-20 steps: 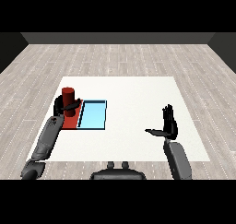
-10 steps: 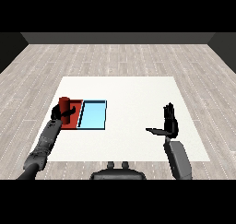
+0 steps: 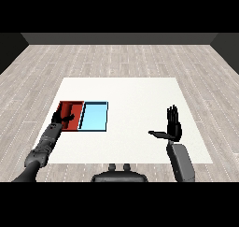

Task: Pick the red can and put it in the red box

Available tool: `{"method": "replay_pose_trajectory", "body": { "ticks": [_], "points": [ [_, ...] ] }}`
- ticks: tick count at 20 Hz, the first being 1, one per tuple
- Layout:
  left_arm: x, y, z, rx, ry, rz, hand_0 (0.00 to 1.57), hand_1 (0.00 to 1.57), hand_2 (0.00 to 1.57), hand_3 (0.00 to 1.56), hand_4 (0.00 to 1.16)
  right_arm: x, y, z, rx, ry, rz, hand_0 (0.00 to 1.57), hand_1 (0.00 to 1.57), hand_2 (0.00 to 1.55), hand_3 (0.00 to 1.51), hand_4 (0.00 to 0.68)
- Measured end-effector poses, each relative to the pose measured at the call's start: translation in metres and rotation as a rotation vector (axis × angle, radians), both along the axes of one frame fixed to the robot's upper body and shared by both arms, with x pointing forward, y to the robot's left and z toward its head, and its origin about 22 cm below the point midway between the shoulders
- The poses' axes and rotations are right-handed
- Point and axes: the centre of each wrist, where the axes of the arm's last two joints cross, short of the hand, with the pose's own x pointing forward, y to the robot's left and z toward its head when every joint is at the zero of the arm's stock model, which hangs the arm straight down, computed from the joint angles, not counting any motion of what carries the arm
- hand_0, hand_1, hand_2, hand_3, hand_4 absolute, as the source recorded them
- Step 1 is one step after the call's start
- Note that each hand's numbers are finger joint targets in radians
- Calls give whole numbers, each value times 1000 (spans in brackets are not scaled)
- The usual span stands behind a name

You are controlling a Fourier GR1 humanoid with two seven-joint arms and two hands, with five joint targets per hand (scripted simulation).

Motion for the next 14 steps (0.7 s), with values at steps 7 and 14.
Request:
{"method": "replay_pose_trajectory", "body": {
  "ticks": [7, 14],
  "points": [
    [-4, 12, 1, 70, 189, -79, 0, 0, 0, 0, 0, 0, 10, 3, 4, -32, 26, 0, 0, 0, 0, 0],
    [2, 11, 9, 27, 167, -18, 0, 0, 0, 0, 0, -6, 10, 8, 12, -55, 37, 0, 0, 0, 0, 0]
  ]
}}
